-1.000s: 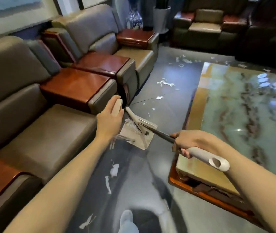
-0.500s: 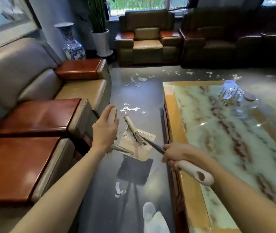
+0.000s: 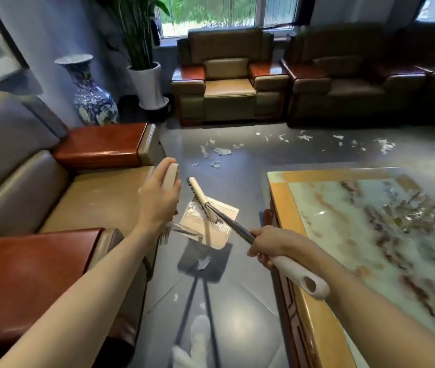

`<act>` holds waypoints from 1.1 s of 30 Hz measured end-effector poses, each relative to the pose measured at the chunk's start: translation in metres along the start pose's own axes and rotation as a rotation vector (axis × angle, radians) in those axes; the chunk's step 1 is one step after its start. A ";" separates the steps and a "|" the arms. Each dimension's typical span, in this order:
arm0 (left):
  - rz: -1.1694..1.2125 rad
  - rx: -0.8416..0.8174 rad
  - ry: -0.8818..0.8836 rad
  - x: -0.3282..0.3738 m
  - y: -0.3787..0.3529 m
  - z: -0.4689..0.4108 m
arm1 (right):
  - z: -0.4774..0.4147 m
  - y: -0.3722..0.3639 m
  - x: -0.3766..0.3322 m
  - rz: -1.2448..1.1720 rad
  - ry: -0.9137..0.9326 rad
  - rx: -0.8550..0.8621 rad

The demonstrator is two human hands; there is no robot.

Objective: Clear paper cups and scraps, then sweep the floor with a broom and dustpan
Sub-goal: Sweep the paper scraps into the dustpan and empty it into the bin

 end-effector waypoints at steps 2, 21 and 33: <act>0.017 -0.016 -0.005 -0.030 -0.022 -0.060 | -0.042 0.023 -0.037 -0.075 0.007 0.011; 0.164 -0.307 -0.138 -0.147 -0.402 -0.571 | -0.388 0.385 -0.253 -0.560 -0.112 0.143; 0.334 -0.542 -0.230 -0.087 -0.732 -0.817 | -0.541 0.702 -0.262 -0.772 -0.217 0.266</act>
Point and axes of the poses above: each hand's wrist, its own z-axis away from the middle knuckle, its own y-axis out of the back of the hand, x = y × z, the point moved 9 cm from there along -z, towards the middle knuckle, and after that the axes turned 8 degrees about -y, right-handed, at the moved point
